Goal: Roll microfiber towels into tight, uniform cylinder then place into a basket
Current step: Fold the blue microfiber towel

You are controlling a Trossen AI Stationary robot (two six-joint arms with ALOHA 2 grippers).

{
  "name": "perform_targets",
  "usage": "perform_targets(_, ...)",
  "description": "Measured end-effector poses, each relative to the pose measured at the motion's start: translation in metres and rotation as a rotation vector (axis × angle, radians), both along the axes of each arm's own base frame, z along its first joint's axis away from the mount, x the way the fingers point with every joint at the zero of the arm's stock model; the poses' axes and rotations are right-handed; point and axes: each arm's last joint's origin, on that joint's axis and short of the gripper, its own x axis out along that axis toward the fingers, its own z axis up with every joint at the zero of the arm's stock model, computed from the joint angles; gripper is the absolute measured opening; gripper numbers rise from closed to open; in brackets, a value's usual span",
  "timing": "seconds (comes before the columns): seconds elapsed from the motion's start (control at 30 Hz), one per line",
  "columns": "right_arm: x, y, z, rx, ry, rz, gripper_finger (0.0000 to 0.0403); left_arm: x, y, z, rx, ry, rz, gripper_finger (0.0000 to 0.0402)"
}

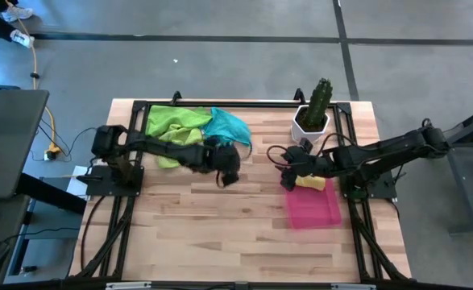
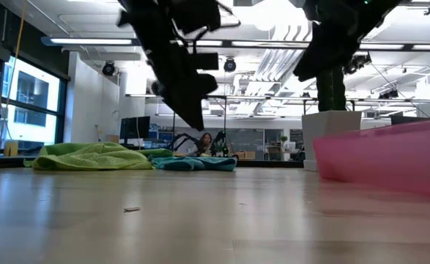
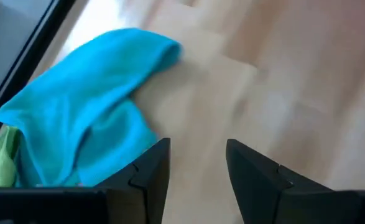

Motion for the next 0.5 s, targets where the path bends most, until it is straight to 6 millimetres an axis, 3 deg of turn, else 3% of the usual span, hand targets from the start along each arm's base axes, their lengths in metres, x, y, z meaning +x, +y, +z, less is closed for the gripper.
perform_targets(0.17,0.001,0.001,0.002,0.016,-0.019,0.023,0.0210,-0.002,0.058,0.005,-0.130,-0.170,0.069,0.0145)
perform_targets(0.3,0.001,0.003,0.001,0.076,-0.014,0.065,0.0210,-0.010,0.097,0.010,-0.121,-0.258,0.136,0.0145)
perform_targets(0.5,0.001,0.005,0.001,0.079,0.016,0.161,0.0210,-0.030,0.142,0.000,-0.174,-0.283,0.271,0.0145)
